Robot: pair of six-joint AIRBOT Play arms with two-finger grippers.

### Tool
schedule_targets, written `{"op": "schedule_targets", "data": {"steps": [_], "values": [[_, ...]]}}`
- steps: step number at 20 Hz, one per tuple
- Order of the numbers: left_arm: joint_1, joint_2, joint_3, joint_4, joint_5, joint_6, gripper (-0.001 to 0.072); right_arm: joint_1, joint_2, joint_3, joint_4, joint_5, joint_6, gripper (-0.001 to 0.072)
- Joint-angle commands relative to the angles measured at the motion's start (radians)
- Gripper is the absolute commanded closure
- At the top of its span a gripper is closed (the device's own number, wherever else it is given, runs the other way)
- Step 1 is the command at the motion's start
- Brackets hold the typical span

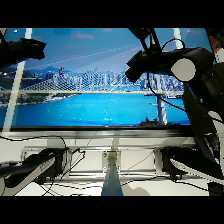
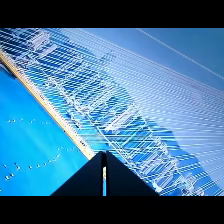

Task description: Fold the clothes and pants, and hang the long-sleeved shirts on hangers.

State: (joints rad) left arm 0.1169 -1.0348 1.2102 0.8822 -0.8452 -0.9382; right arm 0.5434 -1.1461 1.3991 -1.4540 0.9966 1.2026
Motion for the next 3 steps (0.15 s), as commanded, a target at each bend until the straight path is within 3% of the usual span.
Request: {"op": "schedule_targets", "data": {"steps": [1, 3], "values": [[0.001, 0.001, 0.001, 0.0, 0.0, 0.0, 0.0693, 0.008, -0.002, 0.0, 0.003, 0.008, -0.031, 0.0671], [0.001, 0.001, 0.001, 0.0, 0.0, 0.0, 0.0694, 0.008, -0.002, 0.0, 0.002, 0.008, -0.031, 0.0671]]}}
